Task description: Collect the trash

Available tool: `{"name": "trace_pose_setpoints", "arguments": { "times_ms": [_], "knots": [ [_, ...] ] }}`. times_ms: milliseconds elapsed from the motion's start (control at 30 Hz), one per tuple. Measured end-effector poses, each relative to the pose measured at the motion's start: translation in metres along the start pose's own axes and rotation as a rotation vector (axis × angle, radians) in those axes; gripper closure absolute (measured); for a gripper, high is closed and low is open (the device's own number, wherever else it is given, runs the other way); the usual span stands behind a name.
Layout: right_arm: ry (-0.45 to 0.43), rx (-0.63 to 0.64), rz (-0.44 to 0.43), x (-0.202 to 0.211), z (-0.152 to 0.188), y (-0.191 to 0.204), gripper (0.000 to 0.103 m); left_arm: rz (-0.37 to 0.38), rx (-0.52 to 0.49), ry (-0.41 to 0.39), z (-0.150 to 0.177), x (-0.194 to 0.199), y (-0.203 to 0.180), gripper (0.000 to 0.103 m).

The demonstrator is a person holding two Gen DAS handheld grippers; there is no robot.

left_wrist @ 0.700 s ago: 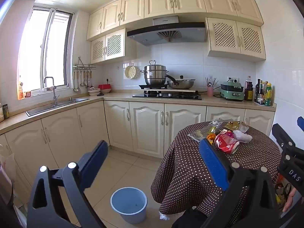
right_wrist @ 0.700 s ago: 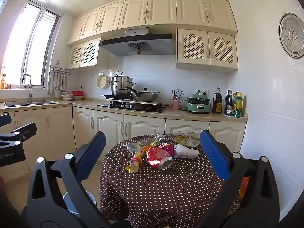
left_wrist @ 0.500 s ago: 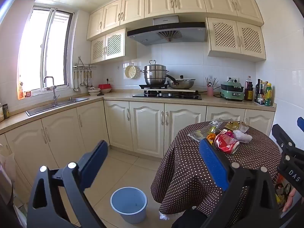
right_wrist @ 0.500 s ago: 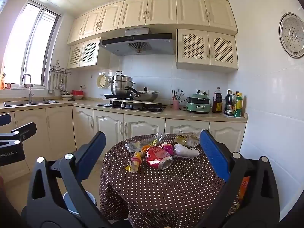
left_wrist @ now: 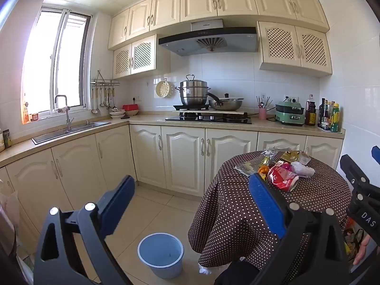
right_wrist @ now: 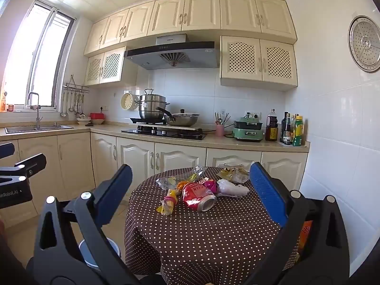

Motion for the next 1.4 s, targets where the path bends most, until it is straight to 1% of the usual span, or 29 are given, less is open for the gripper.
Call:
{"name": "trace_pose_setpoints", "arguments": {
  "times_ms": [1400],
  "knots": [
    [0.008,0.002,-0.003,0.001,0.006,0.000,0.006,0.003,0.006,0.012,0.014,0.000,-0.006,0.008]
  ]
}}
Point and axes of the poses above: each gripper's, at about its wrist camera, not at the fingertips, and x roughly against the way its jaws point, y to its left, z to its underside, the point moved 9 cm from there along -x, roughly the way its jaws point, and after that the axes turned 4 degrees about -y, right-handed, at the moved point
